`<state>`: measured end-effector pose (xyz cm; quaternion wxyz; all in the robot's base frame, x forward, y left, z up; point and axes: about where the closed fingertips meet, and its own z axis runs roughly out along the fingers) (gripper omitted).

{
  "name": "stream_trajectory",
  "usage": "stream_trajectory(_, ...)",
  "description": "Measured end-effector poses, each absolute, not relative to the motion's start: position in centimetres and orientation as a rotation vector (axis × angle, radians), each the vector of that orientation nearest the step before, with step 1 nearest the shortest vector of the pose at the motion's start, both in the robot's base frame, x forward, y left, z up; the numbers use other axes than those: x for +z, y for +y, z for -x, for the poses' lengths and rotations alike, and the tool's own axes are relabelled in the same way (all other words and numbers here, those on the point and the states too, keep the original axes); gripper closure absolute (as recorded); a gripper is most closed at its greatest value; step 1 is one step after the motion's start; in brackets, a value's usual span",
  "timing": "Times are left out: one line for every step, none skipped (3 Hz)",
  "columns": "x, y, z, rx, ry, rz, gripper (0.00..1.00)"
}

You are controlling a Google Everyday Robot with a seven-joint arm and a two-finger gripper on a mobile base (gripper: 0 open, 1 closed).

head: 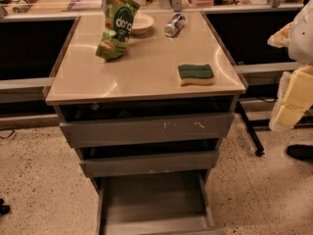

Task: Place sponge into bottom drawer

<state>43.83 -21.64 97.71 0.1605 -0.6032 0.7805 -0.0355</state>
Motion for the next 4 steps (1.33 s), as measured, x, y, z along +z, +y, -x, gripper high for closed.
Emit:
stream_trajectory(97.7, -21.6, -43.8, -0.101, 2.229, 1.723, 0.00)
stream_trajectory(95.6, -21.7, -44.2, -0.068, 2.226, 1.715, 0.19)
stream_trajectory(89.1, -20.6, -45.3, 0.041, 2.219, 1.728, 0.42)
stream_trajectory(79.9, -18.9, -46.8, 0.160, 2.232, 1.725, 0.66)
